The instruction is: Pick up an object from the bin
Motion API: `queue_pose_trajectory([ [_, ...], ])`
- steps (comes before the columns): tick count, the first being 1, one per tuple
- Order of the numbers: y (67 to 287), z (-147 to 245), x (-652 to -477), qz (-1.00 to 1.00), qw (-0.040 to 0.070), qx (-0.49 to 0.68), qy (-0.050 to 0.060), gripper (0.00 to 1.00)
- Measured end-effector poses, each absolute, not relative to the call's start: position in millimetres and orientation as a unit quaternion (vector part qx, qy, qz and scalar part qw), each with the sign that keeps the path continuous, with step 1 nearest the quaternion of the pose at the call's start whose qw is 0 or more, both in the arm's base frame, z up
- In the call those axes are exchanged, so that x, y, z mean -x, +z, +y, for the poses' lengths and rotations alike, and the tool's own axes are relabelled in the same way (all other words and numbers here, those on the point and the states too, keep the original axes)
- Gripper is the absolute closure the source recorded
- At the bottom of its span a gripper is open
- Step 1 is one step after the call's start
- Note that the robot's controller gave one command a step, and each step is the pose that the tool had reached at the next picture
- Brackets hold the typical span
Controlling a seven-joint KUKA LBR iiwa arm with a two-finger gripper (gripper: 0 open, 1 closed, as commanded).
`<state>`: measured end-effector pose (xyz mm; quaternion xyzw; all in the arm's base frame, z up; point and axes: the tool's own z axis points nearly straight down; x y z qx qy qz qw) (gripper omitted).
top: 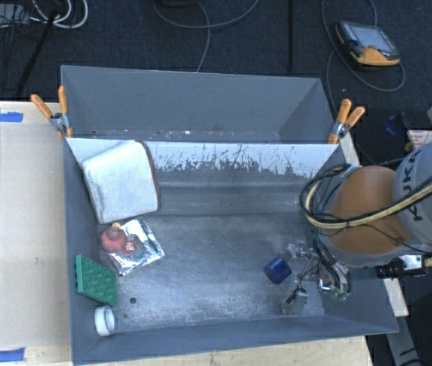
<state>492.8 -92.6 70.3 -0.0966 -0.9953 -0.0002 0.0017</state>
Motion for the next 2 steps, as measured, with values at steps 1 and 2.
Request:
queue_pose_trajectory([
  [1, 70, -92, -493.1, -0.995, 0.001, 0.095, 0.0, 1.0],
  [2, 207, -112, -490.1, -0.997, -0.004, 0.074, 0.001, 1.0],
])
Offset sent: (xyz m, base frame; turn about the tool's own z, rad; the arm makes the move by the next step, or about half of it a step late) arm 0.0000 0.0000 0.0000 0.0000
